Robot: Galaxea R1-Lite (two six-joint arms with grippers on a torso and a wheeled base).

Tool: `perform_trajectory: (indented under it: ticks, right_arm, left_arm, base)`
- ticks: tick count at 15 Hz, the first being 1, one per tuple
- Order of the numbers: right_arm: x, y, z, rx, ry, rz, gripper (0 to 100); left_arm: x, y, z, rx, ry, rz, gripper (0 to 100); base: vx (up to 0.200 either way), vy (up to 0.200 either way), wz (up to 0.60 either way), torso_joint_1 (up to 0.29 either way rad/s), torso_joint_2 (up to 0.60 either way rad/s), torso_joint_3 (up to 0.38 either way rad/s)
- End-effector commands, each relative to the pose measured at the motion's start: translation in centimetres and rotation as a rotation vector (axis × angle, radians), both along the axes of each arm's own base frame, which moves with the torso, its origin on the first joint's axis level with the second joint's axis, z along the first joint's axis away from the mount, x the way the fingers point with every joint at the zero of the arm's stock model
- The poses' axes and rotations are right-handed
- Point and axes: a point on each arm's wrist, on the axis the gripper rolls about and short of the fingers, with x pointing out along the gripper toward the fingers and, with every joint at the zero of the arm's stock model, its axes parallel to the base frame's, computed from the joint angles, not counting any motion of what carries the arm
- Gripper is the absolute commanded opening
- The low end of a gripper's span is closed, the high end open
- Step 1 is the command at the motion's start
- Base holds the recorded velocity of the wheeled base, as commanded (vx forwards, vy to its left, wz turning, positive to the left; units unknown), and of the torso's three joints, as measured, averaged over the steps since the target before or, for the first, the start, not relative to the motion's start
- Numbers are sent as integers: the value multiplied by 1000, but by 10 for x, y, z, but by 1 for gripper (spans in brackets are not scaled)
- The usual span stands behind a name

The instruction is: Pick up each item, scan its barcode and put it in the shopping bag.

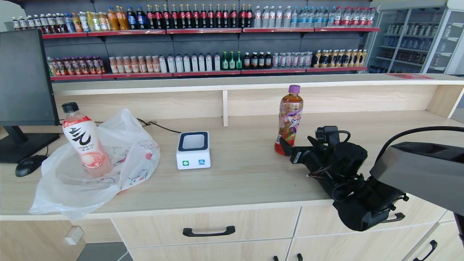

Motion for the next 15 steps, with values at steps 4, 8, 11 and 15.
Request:
perform_trajectory:
  ticks: [4,8,11,15]
  right_arm:
    - [-2,-5,-2,1,17,-12,100]
    - [-8,-11,-4,-7,38,-20,100]
    - [-10,-14,-4,-9,44,-28,100]
    - [-10,-23,5,-2,25,-48,100]
  left_arm:
    - [0,0,0,0,0,1,100]
    - [0,0,0,0,0,1,100]
    - [0,0,0,0,0,1,100]
    - [0,0,0,-2,0,0,100]
  base:
    - [0,0,0,0,0,0]
    - [0,0,0,0,0,0]
    - [0,0,0,0,0,0]
    - [0,0,0,0,0,0]
